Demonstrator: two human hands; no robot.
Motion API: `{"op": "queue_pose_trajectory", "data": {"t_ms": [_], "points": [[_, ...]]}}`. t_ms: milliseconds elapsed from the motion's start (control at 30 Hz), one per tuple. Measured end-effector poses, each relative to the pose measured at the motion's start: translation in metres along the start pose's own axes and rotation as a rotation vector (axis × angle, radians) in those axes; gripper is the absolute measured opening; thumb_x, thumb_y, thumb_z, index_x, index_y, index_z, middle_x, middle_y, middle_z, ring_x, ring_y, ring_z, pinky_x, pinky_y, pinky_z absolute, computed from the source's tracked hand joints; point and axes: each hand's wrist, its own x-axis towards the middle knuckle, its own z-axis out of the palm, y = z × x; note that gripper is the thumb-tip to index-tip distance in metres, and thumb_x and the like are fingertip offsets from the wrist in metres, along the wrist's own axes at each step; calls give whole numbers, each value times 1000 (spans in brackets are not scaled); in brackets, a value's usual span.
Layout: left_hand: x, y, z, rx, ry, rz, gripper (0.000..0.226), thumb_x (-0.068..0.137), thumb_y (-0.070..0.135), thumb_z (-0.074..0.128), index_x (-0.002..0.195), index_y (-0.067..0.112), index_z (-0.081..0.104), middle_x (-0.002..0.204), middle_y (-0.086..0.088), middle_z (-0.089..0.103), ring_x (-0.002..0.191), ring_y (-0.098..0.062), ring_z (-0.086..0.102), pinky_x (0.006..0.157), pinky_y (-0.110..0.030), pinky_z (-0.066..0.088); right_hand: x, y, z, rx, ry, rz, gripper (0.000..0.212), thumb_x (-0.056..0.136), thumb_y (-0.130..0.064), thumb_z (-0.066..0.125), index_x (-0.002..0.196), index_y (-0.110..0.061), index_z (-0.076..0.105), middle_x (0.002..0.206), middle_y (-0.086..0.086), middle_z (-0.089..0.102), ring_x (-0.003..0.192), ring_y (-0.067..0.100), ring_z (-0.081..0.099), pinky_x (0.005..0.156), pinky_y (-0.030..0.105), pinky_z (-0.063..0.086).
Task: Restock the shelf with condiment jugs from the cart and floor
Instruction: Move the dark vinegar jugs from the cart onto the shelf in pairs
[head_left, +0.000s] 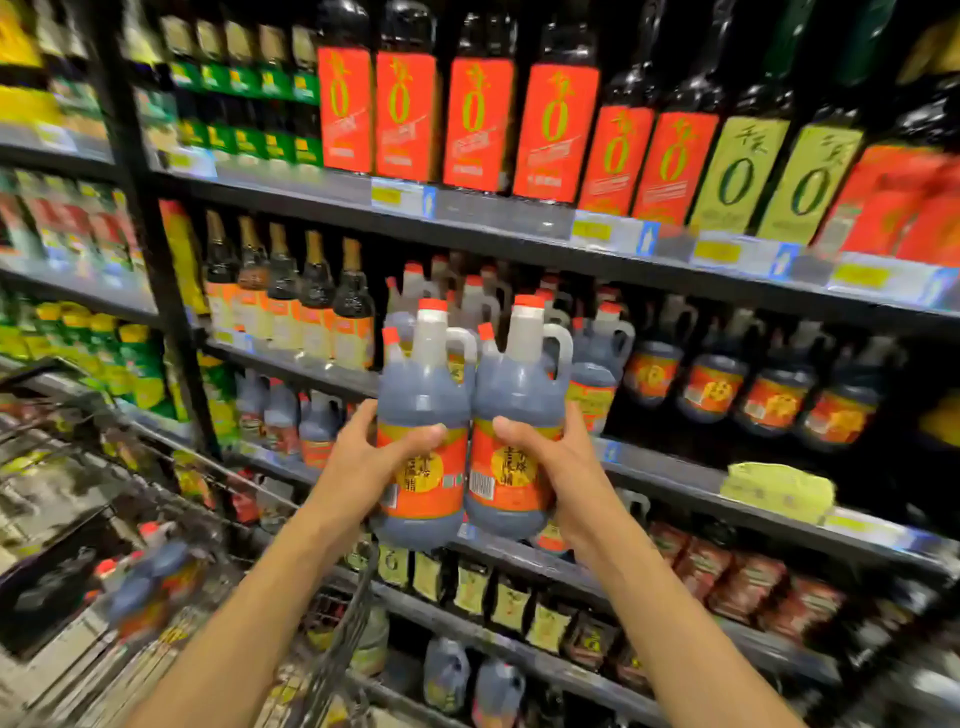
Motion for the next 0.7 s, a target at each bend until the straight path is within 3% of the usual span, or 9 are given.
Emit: {"op": "queue_pose_trajectory", "data": {"t_ms": [200, 333, 433, 500, 633, 700], "points": [[17, -8, 112, -37, -214, -89, 70, 55, 39, 94, 116, 25, 64, 103, -3, 78, 89, -20, 76, 67, -33, 60, -41, -35, -99, -13, 224, 1, 75, 65, -28, 87, 129, -19, 48, 120, 7, 70, 99, 25, 74, 81, 46, 61], [35, -22, 173, -44, -340, -167, 70, 63, 33, 94, 124, 21, 61, 105, -5, 78, 94, -27, 76, 77, -42, 60, -44, -43, -158, -27, 334, -2, 71, 66, -29, 88, 126, -22, 50, 116, 6, 73, 97, 25, 75, 81, 49, 61], [49, -32, 210, 5, -363, -170, 61, 65, 35, 89, 119, 24, 61, 100, 0, 79, 88, -22, 77, 71, -39, 61, -39, -40, -197, -20, 368, -8, 71, 67, -28, 89, 127, -24, 51, 114, 4, 74, 98, 25, 75, 79, 47, 61], [60, -42, 229, 32, -368, -176, 69, 61, 40, 94, 118, 24, 61, 103, -2, 78, 89, -22, 77, 75, -43, 62, -31, -36, -220, -20, 389, -5, 68, 67, -29, 90, 124, -28, 52, 110, 1, 76, 96, 24, 75, 75, 43, 62], [78, -58, 253, 54, -371, -180, 81, 51, 48, 94, 120, 20, 63, 107, -5, 77, 93, -25, 76, 85, -50, 60, -10, -32, -252, -54, 370, 20, 88, 63, -39, 95, 136, -18, 51, 121, 8, 72, 104, 28, 73, 85, 49, 60], [86, -61, 263, 61, -358, -167, 76, 55, 43, 96, 119, 19, 63, 105, -4, 78, 92, -23, 76, 84, -48, 60, -1, -31, -263, -67, 367, 10, 83, 64, -39, 94, 134, -17, 53, 120, 8, 73, 104, 27, 73, 87, 50, 60]]}}
